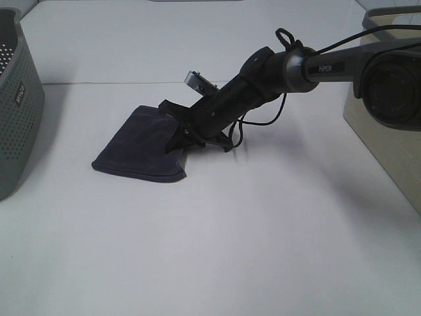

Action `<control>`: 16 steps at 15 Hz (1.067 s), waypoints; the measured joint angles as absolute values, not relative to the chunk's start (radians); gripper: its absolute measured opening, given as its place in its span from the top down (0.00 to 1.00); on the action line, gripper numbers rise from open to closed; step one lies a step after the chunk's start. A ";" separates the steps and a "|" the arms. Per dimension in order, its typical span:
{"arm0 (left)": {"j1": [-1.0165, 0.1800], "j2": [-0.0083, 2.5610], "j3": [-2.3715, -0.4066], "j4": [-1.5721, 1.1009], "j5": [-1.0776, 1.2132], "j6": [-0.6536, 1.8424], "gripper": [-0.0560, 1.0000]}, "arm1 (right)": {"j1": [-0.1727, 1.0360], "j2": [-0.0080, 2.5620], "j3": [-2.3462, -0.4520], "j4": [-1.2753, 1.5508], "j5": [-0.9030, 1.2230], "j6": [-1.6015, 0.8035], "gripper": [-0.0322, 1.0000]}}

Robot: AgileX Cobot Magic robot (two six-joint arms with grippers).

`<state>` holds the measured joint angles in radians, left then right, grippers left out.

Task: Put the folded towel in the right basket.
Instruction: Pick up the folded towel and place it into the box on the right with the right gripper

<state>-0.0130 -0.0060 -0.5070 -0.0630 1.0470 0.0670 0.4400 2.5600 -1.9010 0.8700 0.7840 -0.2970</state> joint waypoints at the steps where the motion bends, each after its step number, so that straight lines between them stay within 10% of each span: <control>1: -0.013 -0.006 -0.507 -0.063 1.047 0.067 0.01 | 0.435 2.554 -1.896 0.862 0.793 -0.296 0.92; 7: -0.013 -0.006 -0.507 -0.063 1.047 0.067 0.01 | 0.255 2.223 -2.039 0.719 1.002 -0.296 0.92; 16: -0.013 -0.006 -0.507 -0.062 1.047 0.067 0.01 | -0.342 1.857 -2.071 0.377 1.212 -0.257 0.92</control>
